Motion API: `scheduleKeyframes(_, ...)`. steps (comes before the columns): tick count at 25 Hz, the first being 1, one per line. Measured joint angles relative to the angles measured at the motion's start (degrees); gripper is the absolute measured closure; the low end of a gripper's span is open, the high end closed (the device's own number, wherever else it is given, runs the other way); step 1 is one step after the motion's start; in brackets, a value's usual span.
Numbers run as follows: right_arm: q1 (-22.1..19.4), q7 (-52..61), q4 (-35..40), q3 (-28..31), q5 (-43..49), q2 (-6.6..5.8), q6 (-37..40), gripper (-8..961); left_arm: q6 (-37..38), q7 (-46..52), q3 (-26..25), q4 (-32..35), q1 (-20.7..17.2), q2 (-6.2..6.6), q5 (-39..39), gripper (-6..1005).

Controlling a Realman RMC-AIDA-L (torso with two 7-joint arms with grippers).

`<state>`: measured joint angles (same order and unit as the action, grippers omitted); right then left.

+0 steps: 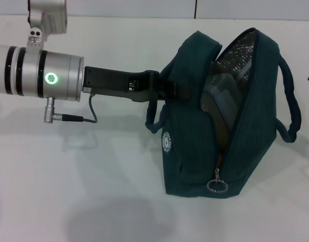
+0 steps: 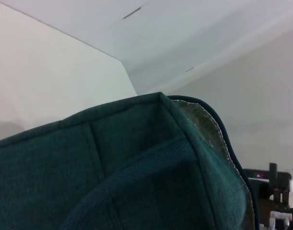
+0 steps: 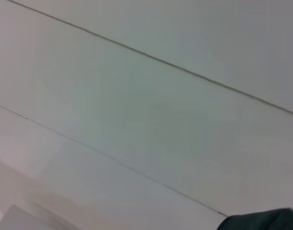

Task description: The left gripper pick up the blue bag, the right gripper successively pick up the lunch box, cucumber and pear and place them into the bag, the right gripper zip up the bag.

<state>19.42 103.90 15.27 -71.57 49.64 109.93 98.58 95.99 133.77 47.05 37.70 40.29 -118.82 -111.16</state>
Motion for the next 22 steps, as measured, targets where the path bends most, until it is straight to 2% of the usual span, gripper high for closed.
scheduleKeyframes(6,-2.9,-8.9,0.4,1.7,0.4,-0.47,4.7,302,-0.1,-0.1,0.0,0.0,-0.1,0.09,0.0,956)
scheduleKeyframes(10,-3.7,-26.4,0.4,1.4,5.7,-0.85,9.8,173,-0.3,-0.2,0.0,0.0,-0.3,0.10,-0.1,956)
scheduleKeyframes(12,-3.9,-37.0,0.4,1.4,12.1,0.16,10.0,143,-0.4,-0.2,0.0,0.0,-0.4,0.13,-0.1,956)
scheduleKeyframes(13,-3.9,-37.0,0.4,1.4,12.1,0.16,10.0,127,-0.4,-0.2,0.0,0.0,-0.5,0.15,-0.1,956)
scheduleKeyframes(17,-4.1,-48.8,0.5,1.4,19.7,2.26,9.7,67,-0.4,-0.3,0.3,0.0,-0.5,0.17,-0.1,955)
scheduleKeyframes(22,-5.0,-57.4,0.3,1.3,26.4,4.52,7.8,67,-0.4,-0.5,0.3,0.0,-0.5,0.23,-0.2,955)
